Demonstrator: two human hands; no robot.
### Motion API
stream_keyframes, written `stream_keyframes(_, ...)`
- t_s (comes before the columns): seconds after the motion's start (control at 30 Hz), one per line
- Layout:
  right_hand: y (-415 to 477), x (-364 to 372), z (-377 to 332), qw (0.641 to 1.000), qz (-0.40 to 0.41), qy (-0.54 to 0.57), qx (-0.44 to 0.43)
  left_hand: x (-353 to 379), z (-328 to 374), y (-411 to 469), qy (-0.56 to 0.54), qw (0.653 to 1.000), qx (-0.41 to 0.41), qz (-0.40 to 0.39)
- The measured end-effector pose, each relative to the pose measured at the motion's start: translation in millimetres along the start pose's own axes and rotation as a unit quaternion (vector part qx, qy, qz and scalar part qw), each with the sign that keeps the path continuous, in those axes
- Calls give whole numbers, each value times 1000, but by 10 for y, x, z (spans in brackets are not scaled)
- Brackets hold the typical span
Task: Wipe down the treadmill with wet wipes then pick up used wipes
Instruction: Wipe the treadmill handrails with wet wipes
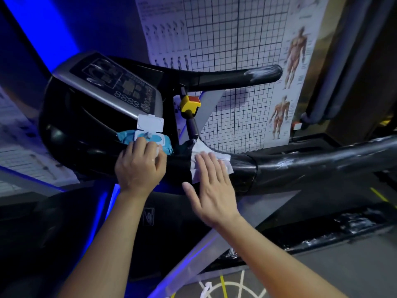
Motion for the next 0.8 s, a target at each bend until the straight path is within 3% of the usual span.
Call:
stream_keyframes(0.13, -14, -178, 694, 996, 19, -61, 60, 89, -22, -105, 4, 1000, -7, 23)
stream_keyframes(0.23, -24, -282, 933, 991, 33, -47, 118, 99, -16, -109, 11, 999, -16, 27)
stream_keyframes(0.5, -26, -224, 82, 995, -29, 87, 34, 92, -29, -115, 4, 999, -16, 29)
stream_keyframes(0.57, 32, -367, 180, 977, -57, 194, 64, 97, -30, -114, 0, 1000, -16, 26)
stream_keyframes(0.63, 144, -554, 299, 953, -32, 274, 123, 96, -27, -114, 1, 999, -20, 28)
stream_keyframes(0.7, 249, -657, 297, 969, 31, 208, 130, 95, -16, -125, 1, 999, -25, 33)
stream_keyframes(0.8, 349, -398, 117, 996, 12, 68, 54, 93, -8, -129, 2, 999, -27, 38)
Point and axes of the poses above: each hand's wrist, its own y-axis towards the middle knuckle, its own x-axis out of the palm, z = x × y, the point moved 2 cm from there along y, towards the middle knuckle, and after that the axes turned 10 degrees about x, right-handed, at the moved point
